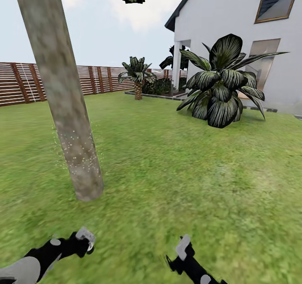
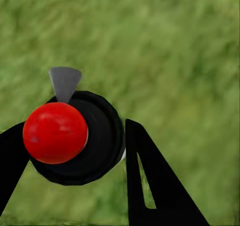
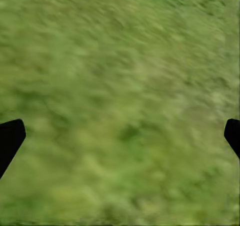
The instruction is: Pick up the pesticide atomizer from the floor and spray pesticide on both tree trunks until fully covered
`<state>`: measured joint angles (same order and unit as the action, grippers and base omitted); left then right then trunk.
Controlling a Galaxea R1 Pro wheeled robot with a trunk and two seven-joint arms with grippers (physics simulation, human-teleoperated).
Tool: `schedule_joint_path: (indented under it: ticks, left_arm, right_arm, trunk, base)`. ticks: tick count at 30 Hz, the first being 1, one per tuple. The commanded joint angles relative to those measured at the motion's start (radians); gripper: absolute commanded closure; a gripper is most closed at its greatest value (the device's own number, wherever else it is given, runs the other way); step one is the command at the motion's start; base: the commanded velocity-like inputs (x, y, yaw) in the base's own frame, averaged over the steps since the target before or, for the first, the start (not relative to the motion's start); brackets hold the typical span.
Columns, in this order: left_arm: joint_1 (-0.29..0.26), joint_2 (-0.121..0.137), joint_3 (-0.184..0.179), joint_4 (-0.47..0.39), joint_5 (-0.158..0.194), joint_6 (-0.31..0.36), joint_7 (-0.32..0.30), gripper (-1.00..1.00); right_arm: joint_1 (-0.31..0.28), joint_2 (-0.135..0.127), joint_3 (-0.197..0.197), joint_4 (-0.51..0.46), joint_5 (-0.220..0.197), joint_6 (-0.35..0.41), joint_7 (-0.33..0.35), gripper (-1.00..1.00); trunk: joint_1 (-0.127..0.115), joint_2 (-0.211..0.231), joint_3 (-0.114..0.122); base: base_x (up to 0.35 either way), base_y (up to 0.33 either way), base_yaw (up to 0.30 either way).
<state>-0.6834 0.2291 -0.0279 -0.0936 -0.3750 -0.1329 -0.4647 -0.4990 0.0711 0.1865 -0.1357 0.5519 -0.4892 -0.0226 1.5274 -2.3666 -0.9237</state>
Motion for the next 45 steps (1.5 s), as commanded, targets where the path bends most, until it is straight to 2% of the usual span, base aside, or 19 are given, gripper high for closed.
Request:
schedule_joint_path:
  ticks: [1,2,4,6,7,8,9,11,12,14,15,16,17,18,21,35,45]
  left_arm:
    - [0.027,-0.001,0.006,0.008,0.075,-0.026,0.05,1.0]
    - [0.068,-0.002,0.007,0.014,0.156,-0.076,0.117,1.0]
    - [0.11,-0.002,0.008,0.017,0.216,-0.129,0.196,1.0]
    - [0.149,-0.003,0.009,0.021,0.265,-0.168,0.308,1.0]
    - [0.156,-0.003,0.009,0.022,0.279,-0.175,0.34,1.0]
    - [0.168,-0.007,0.009,0.023,0.307,-0.186,0.376,1.0]
    - [0.174,-0.01,0.009,0.023,0.33,-0.19,0.391,1.0]
    - [0.185,-0.015,0.009,0.024,0.397,-0.197,0.409,1.0]
    - [0.191,-0.016,0.009,0.025,0.415,-0.199,0.411,1.0]
    - [0.217,-0.018,0.009,0.026,0.468,-0.202,0.414,1.0]
    - [0.235,-0.019,0.009,0.026,0.531,-0.219,0.415,1.0]
    - [0.238,-0.019,0.009,0.027,0.549,-0.224,0.415,1.0]
    - [0.24,-0.019,0.009,0.029,0.558,-0.227,0.415,1.0]
    - [0.241,-0.019,0.009,0.045,0.567,-0.232,0.412,1.0]
    - [0.242,-0.021,0.009,0.046,0.567,-0.229,0.401,1.0]
    - [0.267,-0.02,0.009,0.044,0.568,-0.232,0.4,1.0]
    - [0.268,-0.018,0.009,0.045,0.567,-0.231,0.402,1.0]
  right_arm:
    - [0.0,-0.002,0.006,0.016,-0.021,-0.021,-0.062,-1.0]
    - [0.006,-0.003,-0.001,0.026,-0.077,-0.061,-0.112,-1.0]
    - [0.023,-0.005,-0.006,0.03,-0.163,-0.09,-0.137,-1.0]
    - [0.039,-0.019,-0.009,0.031,-0.26,-0.106,-0.149,-1.0]
    - [0.041,-0.023,-0.009,0.032,-0.281,-0.108,-0.151,-1.0]
    - [0.044,-0.026,-0.01,0.032,-0.3,-0.11,-0.152,-1.0]
    - [0.045,-0.028,-0.01,0.033,-0.308,-0.111,-0.153,-1.0]
    - [0.046,-0.034,-0.019,0.033,-0.319,-0.111,-0.154,-1.0]
    - [0.046,-0.036,-0.031,0.034,-0.32,-0.111,-0.154,-1.0]
    - [0.052,-0.044,-0.077,0.055,-0.321,-0.111,-0.154,-1.0]
    - [0.055,-0.051,-0.107,0.069,-0.322,-0.112,-0.154,-1.0]
    - [0.056,-0.054,-0.113,0.071,-0.322,-0.112,-0.154,-1.0]
    - [0.057,-0.06,-0.118,0.073,-0.322,-0.112,-0.154,-1.0]
    - [0.057,-0.066,-0.147,0.079,-0.323,-0.112,-0.154,-1.0]
    - [0.063,-0.066,-0.195,0.08,-0.322,-0.111,-0.152,-1.0]
    - [0.065,-0.063,-0.2,0.08,-0.323,-0.111,-0.152,-1.0]
    - [0.065,-0.063,-0.202,0.08,-0.323,-0.111,-0.152,-1.0]
  trunk:
    - [0.0,0.0,-0.001]
    - [0.0,0.0,-0.001]
    - [0.0,0.0,-0.001]
    - [0.0,0.0,-0.001]
    - [0.0,0.0,-0.001]
    - [0.0,0.0,-0.001]
    - [0.0,0.0,-0.001]
    - [0.0,0.0,-0.001]
    - [0.0,0.0,-0.001]
    - [0.0,0.0,-0.001]
    - [0.0,0.0,-0.001]
    - [0.0,0.0,-0.001]
    - [0.0,0.0,-0.001]
    - [0.0,0.0,-0.001]
    - [0.0,0.0,-0.001]
    - [0.0,0.0,-0.001]
    - [0.0,0.0,-0.001]
  base:
    - [0.0,0.0,0.0]
    - [0.0,0.0,0.0]
    - [0.0,0.0,0.0]
    - [0.0,0.0,0.0]
    - [0.0,0.0,0.0]
    - [0.0,0.0,0.0]
    - [0.0,0.0,0.0]
    - [0.0,0.0,0.0]
    - [0.0,0.0,0.0]
    - [0.0,0.0,0.0]
    - [0.0,0.0,0.0]
    - [0.0,0.0,0.0]
    - [0.0,0.0,0.0]
    - [0.0,0.0,0.0]
    - [0.0,0.0,-0.109]
    - [-0.006,0.004,-0.262]
    - [-0.238,0.203,-0.27]
